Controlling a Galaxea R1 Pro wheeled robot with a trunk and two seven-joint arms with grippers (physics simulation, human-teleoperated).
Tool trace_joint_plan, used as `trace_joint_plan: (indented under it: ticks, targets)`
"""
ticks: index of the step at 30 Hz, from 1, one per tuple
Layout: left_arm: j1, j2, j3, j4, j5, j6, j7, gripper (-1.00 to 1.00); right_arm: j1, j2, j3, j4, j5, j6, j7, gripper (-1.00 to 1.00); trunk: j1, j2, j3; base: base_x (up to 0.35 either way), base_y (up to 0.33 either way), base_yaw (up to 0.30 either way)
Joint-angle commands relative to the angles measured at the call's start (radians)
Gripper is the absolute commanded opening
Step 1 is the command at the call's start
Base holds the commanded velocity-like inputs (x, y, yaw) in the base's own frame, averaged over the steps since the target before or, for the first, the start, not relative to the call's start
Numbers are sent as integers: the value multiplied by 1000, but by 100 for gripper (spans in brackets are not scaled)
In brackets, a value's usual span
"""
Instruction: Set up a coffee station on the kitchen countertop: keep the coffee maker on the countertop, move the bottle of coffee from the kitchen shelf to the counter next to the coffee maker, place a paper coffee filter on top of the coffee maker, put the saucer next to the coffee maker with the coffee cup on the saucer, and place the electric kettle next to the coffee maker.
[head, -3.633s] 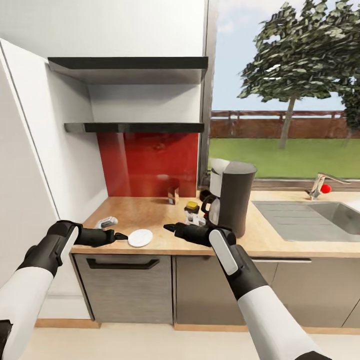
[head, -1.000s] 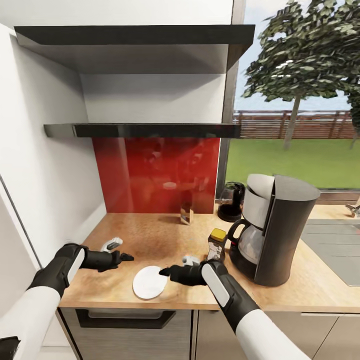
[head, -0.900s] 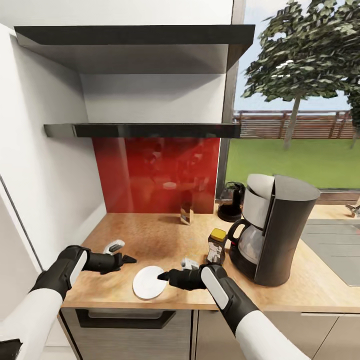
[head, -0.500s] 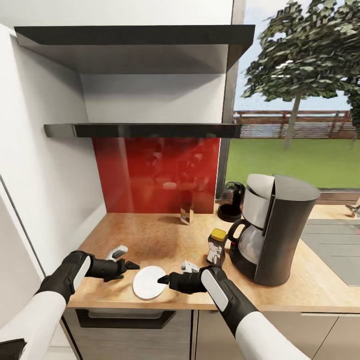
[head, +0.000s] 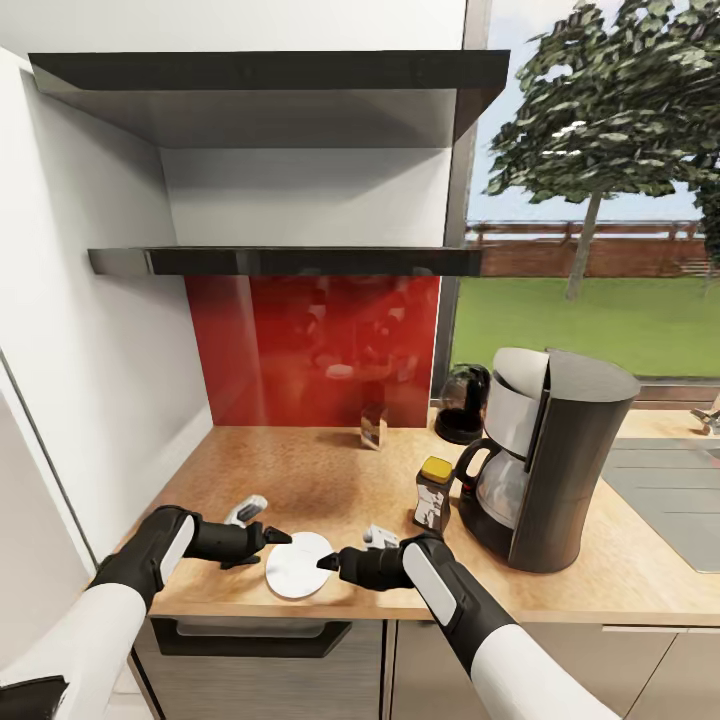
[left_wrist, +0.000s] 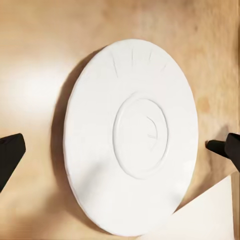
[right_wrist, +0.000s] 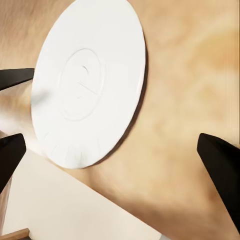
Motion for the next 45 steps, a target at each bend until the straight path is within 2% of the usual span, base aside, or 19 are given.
trace_joint_plan:
  ticks: [1,7,9,15,35,43,45]
  targets:
    - [-1,-3,2,0,5,8,2,100,0,0,2,19,9,5,2,100,0,-1,-2,0,0,0]
    - [-1,-15,3,43,3,5,3,100,0,0,4,20,9,3,4,100,0,-1,-2,0,0,0]
    - [-1,-7,29,49,0,4,4,100,0,0,5,21,9,3,4,100,0,-1,-2,0,0,0]
    - [-1,-7,51,51,-1,2,8,100,0,0,48,20,8,2,3,100,0,-1,-2,0,0,0]
    - [-1,-31,56,51,5,3,9,100,0,0,57,26,8,1,3,100,0,-1,-2,0,0,0]
    - [-1,-32,57,50,5,3,9,100,0,0,56,20,6,0,1,100,0,-1,-2,0,0,0]
    - [-1,-33,57,50,5,3,9,100,0,0,56,21,6,-41,0,100,0,-1,-2,0,0,0]
